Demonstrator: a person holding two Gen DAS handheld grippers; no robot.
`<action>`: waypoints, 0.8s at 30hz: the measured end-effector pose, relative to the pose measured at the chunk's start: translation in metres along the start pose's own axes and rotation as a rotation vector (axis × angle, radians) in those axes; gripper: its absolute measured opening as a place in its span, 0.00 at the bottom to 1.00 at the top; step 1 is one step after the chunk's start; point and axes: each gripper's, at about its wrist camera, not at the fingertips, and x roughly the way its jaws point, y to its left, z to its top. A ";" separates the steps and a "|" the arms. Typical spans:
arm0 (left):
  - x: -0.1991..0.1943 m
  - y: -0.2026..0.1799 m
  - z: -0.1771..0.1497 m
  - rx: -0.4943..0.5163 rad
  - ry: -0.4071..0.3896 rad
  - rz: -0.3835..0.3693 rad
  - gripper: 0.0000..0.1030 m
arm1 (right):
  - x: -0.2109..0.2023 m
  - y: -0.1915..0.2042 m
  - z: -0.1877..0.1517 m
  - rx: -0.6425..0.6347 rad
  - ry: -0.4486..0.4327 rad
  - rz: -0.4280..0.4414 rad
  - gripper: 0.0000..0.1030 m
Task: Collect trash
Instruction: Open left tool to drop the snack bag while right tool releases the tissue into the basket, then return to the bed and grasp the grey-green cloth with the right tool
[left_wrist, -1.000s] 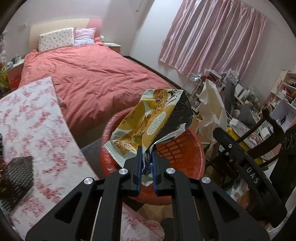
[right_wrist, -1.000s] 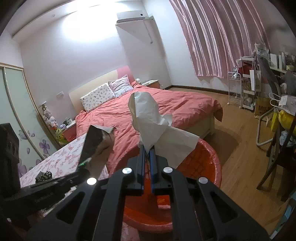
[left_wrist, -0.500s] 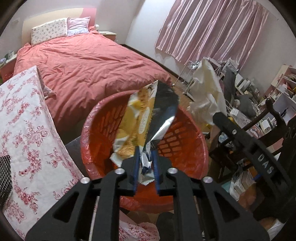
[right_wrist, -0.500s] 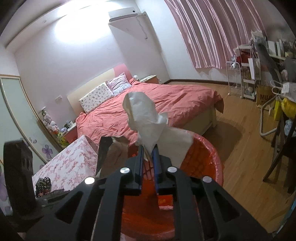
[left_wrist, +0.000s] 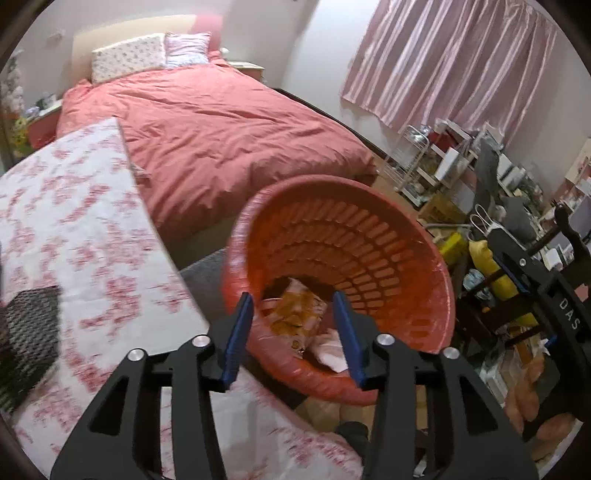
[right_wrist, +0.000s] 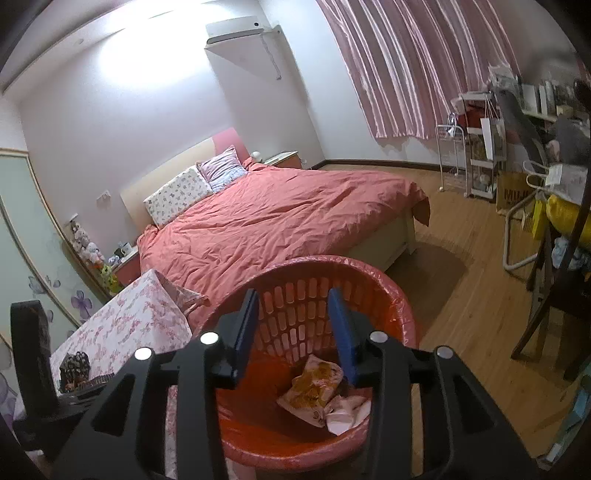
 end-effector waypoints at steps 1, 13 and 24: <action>-0.006 0.004 -0.001 -0.004 -0.010 0.015 0.55 | -0.002 0.003 0.001 -0.007 -0.001 0.003 0.41; -0.075 0.065 -0.025 -0.039 -0.121 0.165 0.63 | -0.024 0.088 -0.027 -0.171 0.033 0.100 0.46; -0.143 0.154 -0.064 -0.165 -0.210 0.337 0.63 | -0.038 0.201 -0.088 -0.341 0.139 0.275 0.47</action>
